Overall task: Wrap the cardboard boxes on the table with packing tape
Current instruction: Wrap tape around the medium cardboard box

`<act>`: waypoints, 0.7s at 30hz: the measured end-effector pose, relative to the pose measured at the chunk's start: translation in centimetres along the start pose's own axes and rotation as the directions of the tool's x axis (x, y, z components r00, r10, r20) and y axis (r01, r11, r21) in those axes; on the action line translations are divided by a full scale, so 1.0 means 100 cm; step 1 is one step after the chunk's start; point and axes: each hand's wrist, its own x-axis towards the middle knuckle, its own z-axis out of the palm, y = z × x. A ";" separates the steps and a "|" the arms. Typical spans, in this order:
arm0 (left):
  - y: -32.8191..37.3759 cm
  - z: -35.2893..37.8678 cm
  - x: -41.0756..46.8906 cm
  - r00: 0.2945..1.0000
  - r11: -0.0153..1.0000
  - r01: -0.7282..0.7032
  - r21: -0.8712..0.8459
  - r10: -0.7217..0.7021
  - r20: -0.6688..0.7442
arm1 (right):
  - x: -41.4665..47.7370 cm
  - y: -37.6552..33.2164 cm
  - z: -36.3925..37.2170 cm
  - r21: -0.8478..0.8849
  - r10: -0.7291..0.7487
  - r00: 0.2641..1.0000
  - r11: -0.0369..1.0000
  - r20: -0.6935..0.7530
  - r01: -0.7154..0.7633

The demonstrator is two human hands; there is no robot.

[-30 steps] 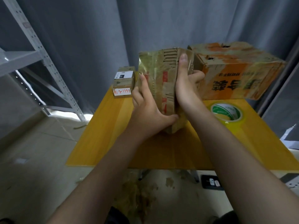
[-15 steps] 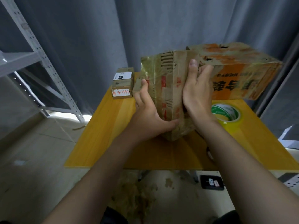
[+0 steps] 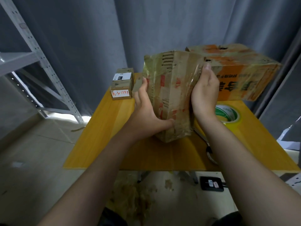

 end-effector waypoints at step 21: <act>0.009 -0.021 0.008 0.919 0.963 0.156 -0.218 -0.222 -0.325 | -0.030 -0.034 0.021 0.276 -0.118 0.866 0.961 0.486 -0.024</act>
